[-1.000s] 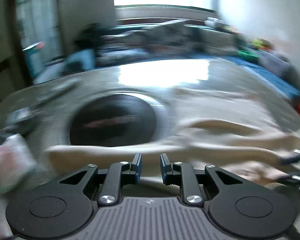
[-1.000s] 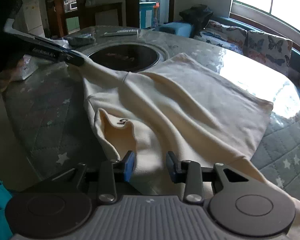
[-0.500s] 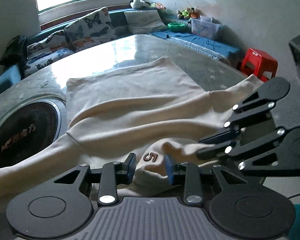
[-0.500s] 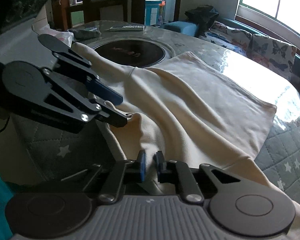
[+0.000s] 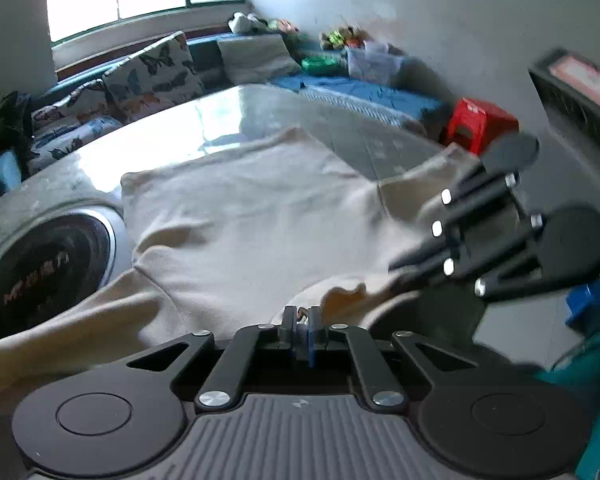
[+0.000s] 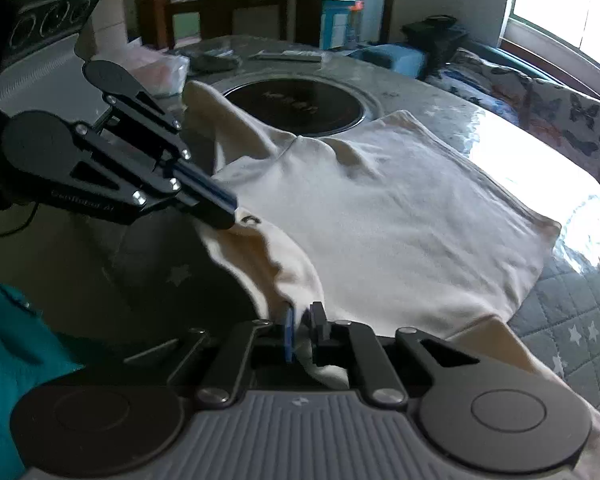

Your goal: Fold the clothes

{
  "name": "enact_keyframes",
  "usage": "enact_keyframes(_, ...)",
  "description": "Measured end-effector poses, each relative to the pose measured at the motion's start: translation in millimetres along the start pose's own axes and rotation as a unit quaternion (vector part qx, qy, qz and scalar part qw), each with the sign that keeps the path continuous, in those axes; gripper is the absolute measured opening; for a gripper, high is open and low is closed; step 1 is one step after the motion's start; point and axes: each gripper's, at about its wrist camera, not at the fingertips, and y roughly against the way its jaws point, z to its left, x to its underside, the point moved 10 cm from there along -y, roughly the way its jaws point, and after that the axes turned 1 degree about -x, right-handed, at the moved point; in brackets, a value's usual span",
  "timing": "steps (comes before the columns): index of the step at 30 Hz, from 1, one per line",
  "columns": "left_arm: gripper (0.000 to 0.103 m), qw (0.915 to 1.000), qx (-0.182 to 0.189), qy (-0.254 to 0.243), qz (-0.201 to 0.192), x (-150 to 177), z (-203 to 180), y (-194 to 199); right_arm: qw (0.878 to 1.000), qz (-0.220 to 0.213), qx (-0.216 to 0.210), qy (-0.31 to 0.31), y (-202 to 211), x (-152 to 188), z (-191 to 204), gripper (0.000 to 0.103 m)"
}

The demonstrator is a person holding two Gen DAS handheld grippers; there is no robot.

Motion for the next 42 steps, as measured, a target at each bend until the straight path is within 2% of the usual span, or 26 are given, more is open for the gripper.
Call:
enact_keyframes(5, 0.006, 0.9997, 0.014, -0.015, 0.016, 6, -3, -2, 0.999, -0.028, -0.01, -0.015, 5, -15, -5, 0.014)
enact_keyframes(8, 0.006, 0.9992, 0.022, -0.022, 0.023, 9, -5, -3, 0.999, -0.044, -0.002, -0.024, -2, -23, -10, 0.014)
enact_keyframes(11, 0.01, 0.999, 0.028, -0.022, 0.025, 10, -6, -2, 0.999, -0.034, -0.025, -0.035, -18, -21, -6, 0.014)
enact_keyframes(14, 0.01, 0.9998, 0.012, -0.008, 0.012, 1, 8, 6, 0.999, -0.013, -0.043, 0.001, -30, -12, 13, 0.015)
enact_keyframes(15, 0.01, 1.0, 0.002, -0.001, 0.007, -2, 15, 7, 0.999, -0.009, -0.045, 0.016, -32, -10, 18, 0.018)
enact_keyframes(19, 0.01, 0.9971, -0.048, 0.058, -0.011, -24, 52, 1, 0.998, -0.013, -0.056, 0.034, -30, -13, 26, 0.021)
enact_keyframes(25, 0.01, 0.9878, -0.079, 0.133, -0.016, -46, 90, -48, 0.998, -0.032, -0.045, -0.021, -27, -21, 2, 0.021)
enact_keyframes(28, 0.01, 0.9827, -0.095, 0.158, -0.007, -43, 109, -70, 0.998, -0.028, -0.039, -0.031, -25, -15, -4, 0.021)
enact_keyframes(31, 0.009, 0.9766, -0.11, 0.183, 0.024, -25, 122, -83, 0.998, -0.022, -0.034, -0.038, -24, -8, -10, 0.021)
enact_keyframes(37, 0.01, 0.9727, -0.116, 0.199, 0.025, -11, 133, -60, 0.998, -0.009, -0.041, -0.044, -25, 0, -19, 0.021)
enact_keyframes(39, 0.01, 0.9732, -0.118, 0.196, 0.021, -18, 130, -58, 0.998, -0.014, -0.044, -0.048, -23, -3, -24, 0.022)
enact_keyframes(42, 0.019, 0.9758, -0.112, 0.188, 0.01, -33, 125, -63, 0.997, -0.028, -0.035, -0.064, -18, -11, -41, 0.023)
